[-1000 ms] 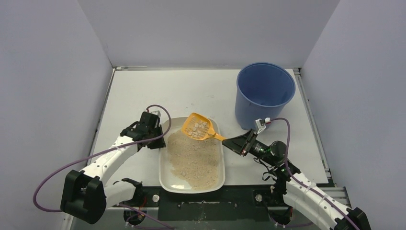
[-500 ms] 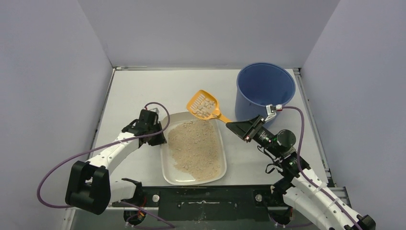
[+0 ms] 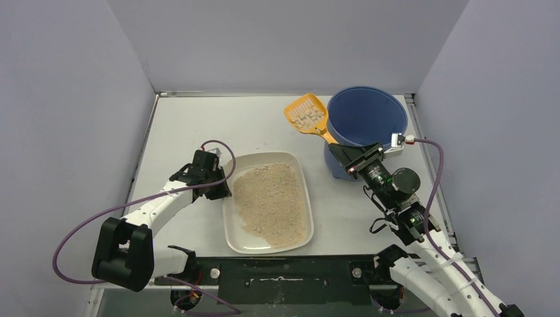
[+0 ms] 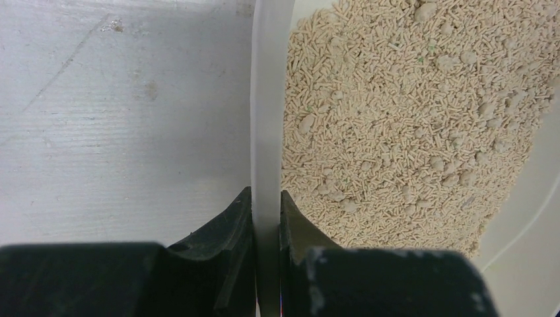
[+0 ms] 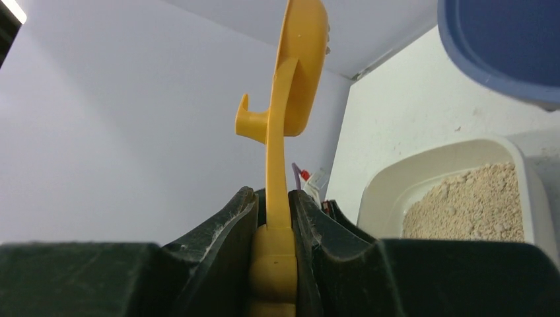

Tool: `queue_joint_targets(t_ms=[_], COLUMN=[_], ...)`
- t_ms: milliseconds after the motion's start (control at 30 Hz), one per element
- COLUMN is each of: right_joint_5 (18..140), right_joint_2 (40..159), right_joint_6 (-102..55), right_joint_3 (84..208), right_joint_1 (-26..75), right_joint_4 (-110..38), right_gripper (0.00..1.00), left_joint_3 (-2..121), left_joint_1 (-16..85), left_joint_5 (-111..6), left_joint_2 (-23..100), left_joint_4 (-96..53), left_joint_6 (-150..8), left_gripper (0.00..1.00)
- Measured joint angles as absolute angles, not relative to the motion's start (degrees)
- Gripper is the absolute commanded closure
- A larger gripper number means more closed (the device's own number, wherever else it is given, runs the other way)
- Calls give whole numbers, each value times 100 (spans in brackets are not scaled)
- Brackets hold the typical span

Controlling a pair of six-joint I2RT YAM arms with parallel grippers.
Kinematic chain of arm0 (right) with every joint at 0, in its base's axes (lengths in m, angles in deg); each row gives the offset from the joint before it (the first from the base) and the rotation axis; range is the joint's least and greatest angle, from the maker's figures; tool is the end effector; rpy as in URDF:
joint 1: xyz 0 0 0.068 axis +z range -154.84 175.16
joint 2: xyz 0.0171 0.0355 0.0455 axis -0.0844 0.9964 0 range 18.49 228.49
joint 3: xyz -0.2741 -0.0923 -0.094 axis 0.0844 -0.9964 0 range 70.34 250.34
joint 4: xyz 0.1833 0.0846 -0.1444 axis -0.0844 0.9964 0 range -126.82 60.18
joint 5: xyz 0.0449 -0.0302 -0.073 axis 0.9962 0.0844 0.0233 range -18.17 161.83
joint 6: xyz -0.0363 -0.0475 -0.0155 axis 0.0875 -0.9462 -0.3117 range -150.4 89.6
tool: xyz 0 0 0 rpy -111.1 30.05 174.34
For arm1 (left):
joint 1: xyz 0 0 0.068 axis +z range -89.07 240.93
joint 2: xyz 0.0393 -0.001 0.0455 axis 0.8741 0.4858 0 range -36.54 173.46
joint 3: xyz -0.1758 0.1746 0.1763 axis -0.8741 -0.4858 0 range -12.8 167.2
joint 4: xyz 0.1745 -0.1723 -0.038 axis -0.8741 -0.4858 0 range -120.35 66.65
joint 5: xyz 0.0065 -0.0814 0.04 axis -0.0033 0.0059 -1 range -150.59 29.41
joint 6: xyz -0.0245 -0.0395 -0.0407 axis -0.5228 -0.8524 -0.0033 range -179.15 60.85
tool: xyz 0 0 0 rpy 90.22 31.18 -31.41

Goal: Clean the litter box

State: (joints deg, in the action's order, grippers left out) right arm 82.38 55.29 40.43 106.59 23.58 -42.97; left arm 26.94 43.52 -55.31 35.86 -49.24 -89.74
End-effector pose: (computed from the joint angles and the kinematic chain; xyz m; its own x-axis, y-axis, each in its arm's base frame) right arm 0.1132 0.0710 0.3604 -0.5651 0.7500 -0.3437 -0.2873 0.2116 0.9342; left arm 0.2084 -0.0699 0.2190 -0.8756 -0.2563 -0.4093 -0.1181 0.9355 -0.3330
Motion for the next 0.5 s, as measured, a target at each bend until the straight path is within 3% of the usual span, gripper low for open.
queue_joint_targets(t_ms=[500], right_joint_5=[5919], right_joint_2=[5050], right_joint_6=[3403], right_joint_3=[12049], right_joint_1=[2358], right_joint_4=[-2236], right_gripper=[100], left_joint_3=[2694], left_joint_1=[4379], left_joint_5=[-5323], left_joint_2=[3650], left_joint_4=[-4825], left_joint_6=[-8957], left_gripper=[100])
